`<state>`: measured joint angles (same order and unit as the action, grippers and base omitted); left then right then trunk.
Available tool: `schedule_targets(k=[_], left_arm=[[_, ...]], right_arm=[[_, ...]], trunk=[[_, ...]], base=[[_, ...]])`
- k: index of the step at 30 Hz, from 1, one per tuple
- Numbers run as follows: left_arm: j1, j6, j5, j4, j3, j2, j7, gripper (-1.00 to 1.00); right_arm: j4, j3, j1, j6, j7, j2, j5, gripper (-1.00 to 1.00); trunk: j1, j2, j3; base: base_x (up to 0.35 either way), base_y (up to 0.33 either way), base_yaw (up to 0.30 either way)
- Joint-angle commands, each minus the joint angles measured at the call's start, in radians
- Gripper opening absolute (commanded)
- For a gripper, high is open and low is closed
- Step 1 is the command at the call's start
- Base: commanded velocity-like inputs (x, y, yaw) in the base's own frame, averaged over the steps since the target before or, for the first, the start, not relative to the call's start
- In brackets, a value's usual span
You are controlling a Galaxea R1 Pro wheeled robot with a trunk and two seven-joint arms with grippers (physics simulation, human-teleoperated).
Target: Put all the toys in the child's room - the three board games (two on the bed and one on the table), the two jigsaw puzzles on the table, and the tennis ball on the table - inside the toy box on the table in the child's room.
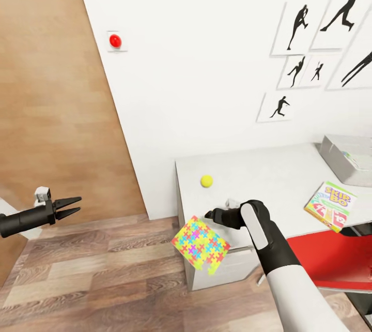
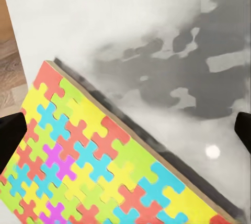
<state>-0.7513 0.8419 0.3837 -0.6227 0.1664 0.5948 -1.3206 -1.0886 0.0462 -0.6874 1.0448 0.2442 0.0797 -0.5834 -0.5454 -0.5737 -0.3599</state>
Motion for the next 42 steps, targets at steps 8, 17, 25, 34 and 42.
schedule_targets(k=[8,17,25,34,42], left_arm=[[0.000,0.009,0.003,0.000,0.000,0.000,-0.002,1.00],[0.000,0.008,0.003,0.000,-0.001,0.000,0.000,1.00],[0.000,0.008,0.003,0.000,-0.001,-0.002,0.004,1.00],[0.000,-0.017,-0.001,0.000,-0.026,-0.012,0.012,1.00],[0.000,-0.035,-0.001,0.035,-0.040,-0.050,0.031,1.00]], right_arm=[[-0.038,0.000,0.008,0.002,0.007,0.000,-0.014,1.00],[-0.379,-0.005,0.088,0.002,-0.159,-0.074,-0.020,1.00],[-0.458,-0.122,0.235,-0.010,-0.498,-0.121,-0.021,1.00],[-0.462,-0.233,0.377,-0.178,-0.921,-0.126,-0.010,1.00],[-0.464,-0.239,0.386,-0.194,-0.991,-0.126,-0.007,1.00]], trunk=[[0.000,-0.001,0.010],[0.000,-0.001,0.023],[0.000,-0.001,0.034],[0.000,-0.001,0.046],[0.000,-0.001,0.058]], base=[[0.000,0.000,-0.164],[0.000,0.000,-0.164],[0.000,0.000,-0.164],[0.000,0.000,-0.163],[0.000,0.000,-0.151]])
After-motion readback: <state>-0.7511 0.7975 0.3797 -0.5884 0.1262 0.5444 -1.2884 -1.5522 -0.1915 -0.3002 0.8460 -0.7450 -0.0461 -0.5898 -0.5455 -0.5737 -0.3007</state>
